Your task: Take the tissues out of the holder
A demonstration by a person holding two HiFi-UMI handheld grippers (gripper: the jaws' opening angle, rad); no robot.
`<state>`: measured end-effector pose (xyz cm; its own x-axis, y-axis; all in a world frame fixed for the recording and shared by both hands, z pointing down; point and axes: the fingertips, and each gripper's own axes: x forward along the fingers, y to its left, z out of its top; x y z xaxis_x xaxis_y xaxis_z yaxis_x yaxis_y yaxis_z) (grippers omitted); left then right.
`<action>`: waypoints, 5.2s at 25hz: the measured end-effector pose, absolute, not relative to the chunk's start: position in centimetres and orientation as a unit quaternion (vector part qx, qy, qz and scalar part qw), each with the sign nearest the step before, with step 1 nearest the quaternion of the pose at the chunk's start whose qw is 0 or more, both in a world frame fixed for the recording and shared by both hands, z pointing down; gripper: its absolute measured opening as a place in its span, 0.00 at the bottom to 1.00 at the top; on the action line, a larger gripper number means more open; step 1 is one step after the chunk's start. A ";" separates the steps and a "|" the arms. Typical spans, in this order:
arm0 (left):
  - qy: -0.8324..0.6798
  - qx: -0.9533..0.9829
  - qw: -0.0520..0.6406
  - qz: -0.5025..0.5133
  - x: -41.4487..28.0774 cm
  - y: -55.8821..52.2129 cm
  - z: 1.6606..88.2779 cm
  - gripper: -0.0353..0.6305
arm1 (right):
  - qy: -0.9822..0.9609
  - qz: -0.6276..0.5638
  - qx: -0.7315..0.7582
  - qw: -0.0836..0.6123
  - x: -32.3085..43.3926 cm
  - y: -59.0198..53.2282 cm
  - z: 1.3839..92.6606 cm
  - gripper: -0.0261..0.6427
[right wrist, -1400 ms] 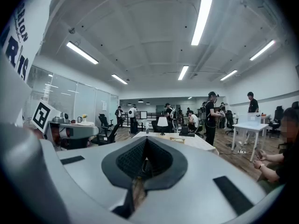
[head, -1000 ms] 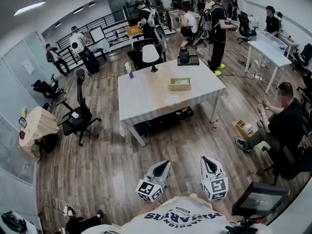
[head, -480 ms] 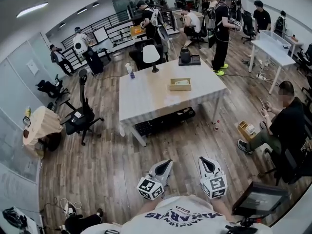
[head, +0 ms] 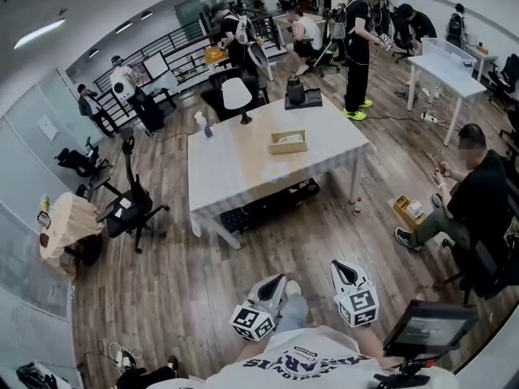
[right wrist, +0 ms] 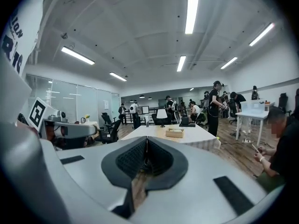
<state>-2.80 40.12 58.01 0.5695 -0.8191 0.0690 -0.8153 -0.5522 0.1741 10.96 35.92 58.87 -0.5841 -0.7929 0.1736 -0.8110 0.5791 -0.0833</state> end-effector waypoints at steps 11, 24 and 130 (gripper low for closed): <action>-0.449 0.889 0.092 0.006 -3.5 27.9 59.2 0.05 | -0.865 0.096 0.488 0.070 12.5 26.9 60.6 0.05; -0.422 0.899 0.115 -0.003 -9.2 14.6 59.3 0.05 | -0.870 0.104 0.472 0.097 4.3 14.6 58.4 0.05; -0.618 0.783 0.064 -0.029 -19.3 -36.8 56.4 0.05 | -0.896 -0.119 0.168 0.393 -5.9 -48.7 72.7 0.47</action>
<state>-19.28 -36.78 56.38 0.2336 -0.9717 0.0344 -0.9643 -0.2270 0.1362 -5.93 -48.69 72.71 -0.6354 -0.3944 0.6638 -0.2080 0.9154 0.3448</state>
